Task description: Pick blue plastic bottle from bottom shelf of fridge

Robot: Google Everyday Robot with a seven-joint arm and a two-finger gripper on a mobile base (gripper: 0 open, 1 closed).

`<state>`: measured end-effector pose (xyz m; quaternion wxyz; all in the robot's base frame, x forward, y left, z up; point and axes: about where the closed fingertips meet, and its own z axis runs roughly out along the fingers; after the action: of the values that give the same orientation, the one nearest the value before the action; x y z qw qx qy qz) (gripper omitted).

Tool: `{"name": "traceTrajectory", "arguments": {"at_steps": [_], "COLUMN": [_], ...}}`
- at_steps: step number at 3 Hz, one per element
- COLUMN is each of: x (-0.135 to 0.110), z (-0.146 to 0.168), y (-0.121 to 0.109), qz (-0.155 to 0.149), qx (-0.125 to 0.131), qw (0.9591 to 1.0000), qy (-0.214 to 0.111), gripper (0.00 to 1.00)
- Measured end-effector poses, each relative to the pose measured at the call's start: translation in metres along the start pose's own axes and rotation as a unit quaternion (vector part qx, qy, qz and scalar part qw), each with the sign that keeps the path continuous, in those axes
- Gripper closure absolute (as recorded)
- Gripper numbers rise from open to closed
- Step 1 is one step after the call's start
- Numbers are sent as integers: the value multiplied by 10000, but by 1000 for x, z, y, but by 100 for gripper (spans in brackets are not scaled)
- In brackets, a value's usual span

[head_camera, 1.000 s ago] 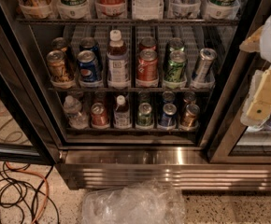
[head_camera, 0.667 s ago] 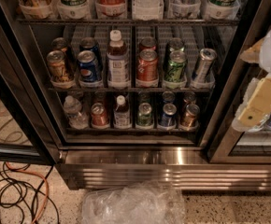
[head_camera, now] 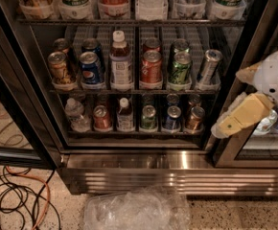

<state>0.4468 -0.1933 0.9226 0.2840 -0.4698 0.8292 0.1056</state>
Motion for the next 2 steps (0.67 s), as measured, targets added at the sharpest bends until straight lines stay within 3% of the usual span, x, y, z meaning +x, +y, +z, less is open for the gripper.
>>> {"name": "traceTrajectory", "arguments": {"at_steps": [1,2], "x": [6,31], "z": [4,38], "y": [6,18], "qz": [216,1222], "qx": [90,-8], "qw": [9997,9916], "qy": [-104,-425], "gripper": [0,0]}}
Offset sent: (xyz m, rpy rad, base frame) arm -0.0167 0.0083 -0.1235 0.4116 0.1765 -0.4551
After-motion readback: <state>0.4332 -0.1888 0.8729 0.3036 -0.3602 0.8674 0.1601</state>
